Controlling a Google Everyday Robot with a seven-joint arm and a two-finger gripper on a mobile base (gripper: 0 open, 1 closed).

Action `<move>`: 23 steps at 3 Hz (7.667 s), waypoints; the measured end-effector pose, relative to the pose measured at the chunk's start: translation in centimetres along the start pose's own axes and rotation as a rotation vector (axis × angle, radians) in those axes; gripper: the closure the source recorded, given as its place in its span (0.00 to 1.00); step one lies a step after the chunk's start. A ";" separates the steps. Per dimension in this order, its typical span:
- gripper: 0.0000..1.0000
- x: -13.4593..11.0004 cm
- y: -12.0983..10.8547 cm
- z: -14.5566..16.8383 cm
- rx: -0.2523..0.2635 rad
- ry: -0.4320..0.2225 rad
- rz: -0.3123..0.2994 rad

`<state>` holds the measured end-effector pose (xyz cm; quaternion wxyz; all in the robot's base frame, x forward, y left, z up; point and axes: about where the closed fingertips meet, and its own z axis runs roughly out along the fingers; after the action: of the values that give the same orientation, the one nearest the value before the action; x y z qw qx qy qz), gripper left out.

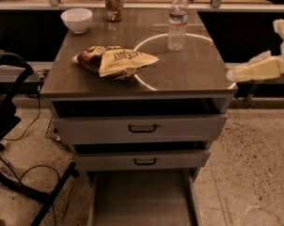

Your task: Place water bottle into white bowl

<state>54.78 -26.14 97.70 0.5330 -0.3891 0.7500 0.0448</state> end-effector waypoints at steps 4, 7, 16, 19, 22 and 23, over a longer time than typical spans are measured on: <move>0.00 -1.0 -3.5 8.2 0.108 -0.103 0.228; 0.00 -0.8 -10.8 20.3 0.222 -0.257 0.405; 1.00 -13.2 -12.0 30.6 0.089 -0.423 0.374; 1.00 -32.5 -6.8 38.5 0.118 -0.528 0.311; 1.00 -35.4 -1.5 45.9 0.031 -0.514 0.332; 1.00 -35.3 -0.7 47.4 0.025 -0.527 0.323</move>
Offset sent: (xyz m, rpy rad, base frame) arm 0.0165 0.0188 0.0207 0.0683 -0.0847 -0.0016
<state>96.03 15.08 107.13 0.6999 -0.2331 0.6385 0.2194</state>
